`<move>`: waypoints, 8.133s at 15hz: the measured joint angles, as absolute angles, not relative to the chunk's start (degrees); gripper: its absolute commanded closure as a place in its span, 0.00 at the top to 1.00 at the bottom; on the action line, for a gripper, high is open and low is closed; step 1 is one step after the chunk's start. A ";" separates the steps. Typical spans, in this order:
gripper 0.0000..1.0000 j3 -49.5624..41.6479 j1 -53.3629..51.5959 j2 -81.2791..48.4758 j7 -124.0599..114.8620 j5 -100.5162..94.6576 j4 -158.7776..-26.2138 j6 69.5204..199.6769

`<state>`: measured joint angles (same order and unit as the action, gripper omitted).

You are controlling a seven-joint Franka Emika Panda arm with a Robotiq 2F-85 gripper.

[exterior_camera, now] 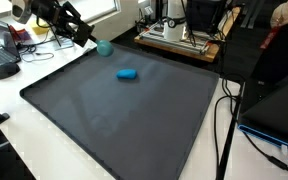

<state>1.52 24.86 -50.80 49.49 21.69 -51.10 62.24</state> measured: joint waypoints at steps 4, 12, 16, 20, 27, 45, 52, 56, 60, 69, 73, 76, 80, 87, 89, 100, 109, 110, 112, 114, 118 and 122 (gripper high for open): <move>0.22 0.19 21.96 -43.83 48.95 17.41 -57.99 65.70; 0.22 -1.28 15.95 -29.10 41.93 11.92 -78.69 76.90; 0.47 -1.35 12.63 -22.91 36.59 9.39 -89.30 83.03; 0.47 -1.52 11.90 -20.61 35.70 9.02 -92.84 84.45; 0.22 -1.57 9.55 -21.30 31.59 4.03 -92.58 84.81; 0.22 0.61 -0.41 -39.24 20.53 -11.00 -85.01 82.35; 0.22 1.22 -1.22 -46.89 19.03 -11.01 -76.00 79.17; 0.22 1.50 -1.26 -50.05 17.43 -10.94 -71.49 76.97; 0.22 1.58 -1.26 -52.13 16.04 -10.61 -68.43 75.80; 0.22 1.81 -1.26 -53.59 14.67 -10.30 -65.94 75.71; 0.47 1.97 -1.25 -53.86 14.55 -10.27 -65.43 75.78; 0.47 2.02 -1.26 -53.90 14.55 -10.27 -65.33 75.78; 0.47 2.06 -1.26 -53.92 14.55 -10.26 -65.23 75.79; 0.22 1.92 -1.06 -53.95 14.55 -10.42 -65.02 73.37; 0.22 1.92 -0.83 -54.26 14.55 -10.17 -64.47 73.17; 0.22 1.89 0.69 -61.41 12.98 -7.51 -53.47 66.94; 0.22 2.25 1.30 -66.50 11.90 -5.75 -45.68 64.28; 0.22 2.34 1.28 -66.75 11.90 -5.75 -45.30 64.28; 0.22 2.46 1.15 -67.18 11.94 -5.76 -44.66 64.28; 0.22 2.47 0.88 -67.42 12.02 -5.85 -44.36 64.28; 0.22 2.47 0.34 -67.55 12.38 -6.07 -44.20 64.34; 0.22 2.50 0.29 -67.50 12.44 -6.06 -43.99 64.30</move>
